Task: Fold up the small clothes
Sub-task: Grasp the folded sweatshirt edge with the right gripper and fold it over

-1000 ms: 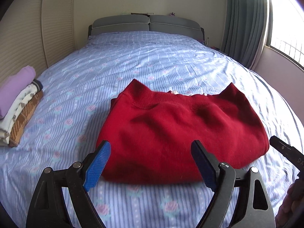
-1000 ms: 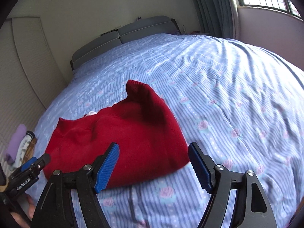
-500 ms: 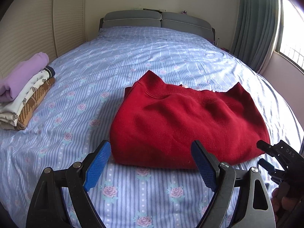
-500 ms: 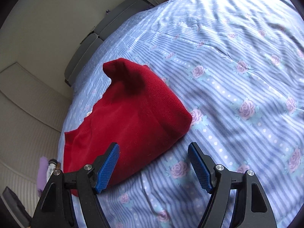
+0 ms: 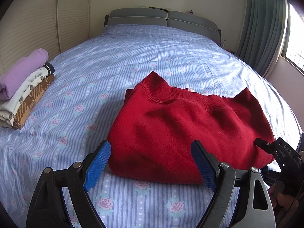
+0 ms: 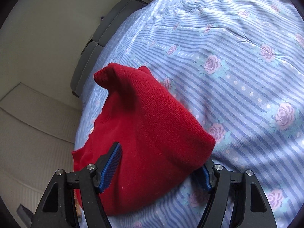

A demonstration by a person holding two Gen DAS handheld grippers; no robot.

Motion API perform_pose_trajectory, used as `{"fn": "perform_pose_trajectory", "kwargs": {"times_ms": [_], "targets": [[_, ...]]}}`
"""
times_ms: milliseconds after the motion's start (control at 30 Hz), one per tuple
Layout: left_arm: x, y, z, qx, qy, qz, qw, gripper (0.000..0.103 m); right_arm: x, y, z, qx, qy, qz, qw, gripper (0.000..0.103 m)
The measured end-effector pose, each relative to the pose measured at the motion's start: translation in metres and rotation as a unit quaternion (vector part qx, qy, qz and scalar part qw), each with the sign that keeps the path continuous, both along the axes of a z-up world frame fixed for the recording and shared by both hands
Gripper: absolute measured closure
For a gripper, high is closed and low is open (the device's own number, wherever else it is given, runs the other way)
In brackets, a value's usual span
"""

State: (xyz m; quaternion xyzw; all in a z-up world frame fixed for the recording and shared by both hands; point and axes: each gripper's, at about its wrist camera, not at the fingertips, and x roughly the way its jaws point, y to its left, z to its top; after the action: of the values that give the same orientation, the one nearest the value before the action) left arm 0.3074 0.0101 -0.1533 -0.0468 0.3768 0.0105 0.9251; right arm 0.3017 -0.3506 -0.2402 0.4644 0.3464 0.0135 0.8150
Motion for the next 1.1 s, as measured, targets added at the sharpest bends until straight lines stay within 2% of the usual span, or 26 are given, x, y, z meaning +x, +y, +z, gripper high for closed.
{"fn": "perform_pose_trajectory", "kwargs": {"times_ms": [67, 167, 233, 333, 433, 600, 700, 767, 833, 967, 1033, 1100], "targets": [[0.000, 0.000, 0.000, 0.001, 0.000, -0.002, 1.0000, 0.016, -0.002, -0.003, 0.000, 0.010, -0.003, -0.005, 1.000, 0.051], [-0.003, 0.004, 0.001, 0.000, 0.001, 0.000, 1.0000, 0.016, -0.005, -0.003, 0.007, 0.002, -0.011, -0.005, 1.000, 0.058], [-0.005, 0.011, 0.004, 0.001, 0.002, 0.005, 1.0000, 0.016, -0.007, 0.004, 0.021, -0.029, -0.017, -0.006, 0.999, 0.061], [-0.008, 0.025, 0.012, 0.004, 0.002, 0.013, 0.9999, 0.016, -0.007, 0.024, 0.055, -0.103, -0.033, -0.008, 0.994, 0.065], [-0.013, 0.044, 0.026, 0.011, -0.008, 0.026, 0.9996, 0.017, -0.006, 0.055, 0.093, -0.185, -0.060, -0.007, 0.981, 0.067], [-0.025, 0.085, 0.048, 0.025, -0.026, 0.049, 0.9981, 0.016, 0.004, 0.129, 0.147, -0.309, -0.114, 0.012, 0.944, 0.069], [-0.032, 0.111, 0.055, 0.030, -0.030, 0.067, 0.9969, 0.016, 0.010, 0.190, 0.168, -0.396, -0.149, 0.048, 0.905, 0.070], [-0.038, 0.131, 0.057, 0.030, -0.030, 0.081, 0.9958, 0.016, 0.011, 0.236, 0.168, -0.463, -0.167, 0.087, 0.866, 0.070], [-0.046, 0.150, 0.059, 0.031, -0.030, 0.093, 0.9947, 0.016, 0.009, 0.277, 0.158, -0.526, -0.175, 0.132, 0.822, 0.070], [-0.059, 0.178, 0.052, 0.041, -0.020, 0.104, 0.9936, 0.016, -0.003, 0.337, 0.118, -0.624, -0.179, 0.206, 0.732, 0.070], [-0.065, 0.190, 0.046, 0.048, -0.012, 0.105, 0.9932, 0.016, -0.011, 0.354, 0.099, -0.661, -0.176, 0.223, 0.694, 0.070], [-0.071, 0.202, 0.038, 0.050, -0.003, 0.109, 0.9928, 0.016, -0.016, 0.364, 0.082, -0.691, -0.171, 0.236, 0.661, 0.070]]}}
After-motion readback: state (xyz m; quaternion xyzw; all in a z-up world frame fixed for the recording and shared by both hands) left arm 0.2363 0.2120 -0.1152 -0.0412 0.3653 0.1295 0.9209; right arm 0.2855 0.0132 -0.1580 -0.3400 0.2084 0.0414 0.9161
